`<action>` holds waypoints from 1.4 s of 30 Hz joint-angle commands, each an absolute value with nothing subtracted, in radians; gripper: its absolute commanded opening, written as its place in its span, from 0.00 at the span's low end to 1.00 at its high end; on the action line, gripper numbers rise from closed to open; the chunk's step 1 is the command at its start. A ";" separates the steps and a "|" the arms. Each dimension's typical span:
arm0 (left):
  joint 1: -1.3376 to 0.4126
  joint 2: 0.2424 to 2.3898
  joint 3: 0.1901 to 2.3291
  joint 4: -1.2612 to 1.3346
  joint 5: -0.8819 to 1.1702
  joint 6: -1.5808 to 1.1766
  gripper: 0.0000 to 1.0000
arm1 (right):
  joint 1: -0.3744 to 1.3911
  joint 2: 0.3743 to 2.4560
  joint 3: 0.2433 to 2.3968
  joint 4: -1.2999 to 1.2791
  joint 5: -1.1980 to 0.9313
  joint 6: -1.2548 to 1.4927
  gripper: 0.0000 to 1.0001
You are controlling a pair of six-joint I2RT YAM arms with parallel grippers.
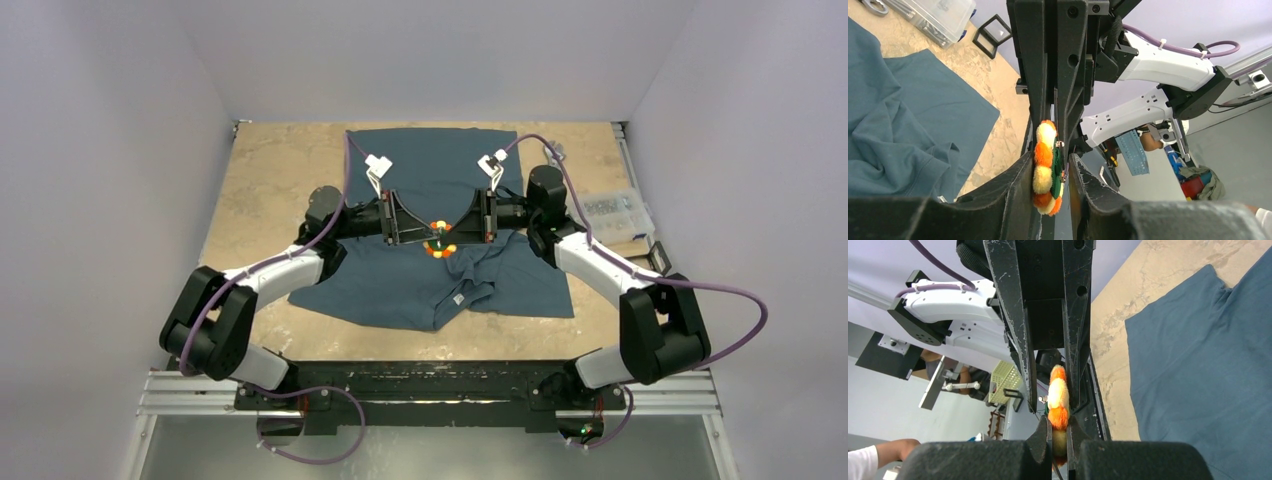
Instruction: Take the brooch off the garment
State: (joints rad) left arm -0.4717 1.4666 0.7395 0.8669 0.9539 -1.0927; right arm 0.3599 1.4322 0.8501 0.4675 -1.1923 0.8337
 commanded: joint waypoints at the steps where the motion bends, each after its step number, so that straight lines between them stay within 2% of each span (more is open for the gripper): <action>1: -0.479 1.474 0.782 0.916 0.946 -1.101 0.28 | 0.366 1.399 0.867 0.475 -1.189 0.809 0.00; 3: -0.479 1.476 0.781 0.921 0.948 -1.105 0.28 | 0.366 1.399 0.869 0.458 -1.187 0.798 0.00; 7: -0.479 1.477 0.772 0.954 0.955 -1.119 0.36 | 0.366 1.397 0.870 0.447 -1.191 0.790 0.00; 15: -0.480 1.468 0.762 0.956 0.956 -1.115 0.38 | 0.366 1.404 0.876 0.429 -1.199 0.779 0.00; 29: -0.494 1.441 0.772 0.814 0.911 -1.022 0.31 | 0.366 1.411 0.866 0.474 -1.197 0.828 0.00; 42: -0.492 1.443 0.752 0.847 0.904 -1.053 0.25 | 0.365 1.401 0.870 0.454 -1.184 0.799 0.00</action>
State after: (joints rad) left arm -0.4877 1.4658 0.7429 0.8146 0.9199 -1.0588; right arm 0.3599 1.4322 0.8501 0.4324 -1.1904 0.8162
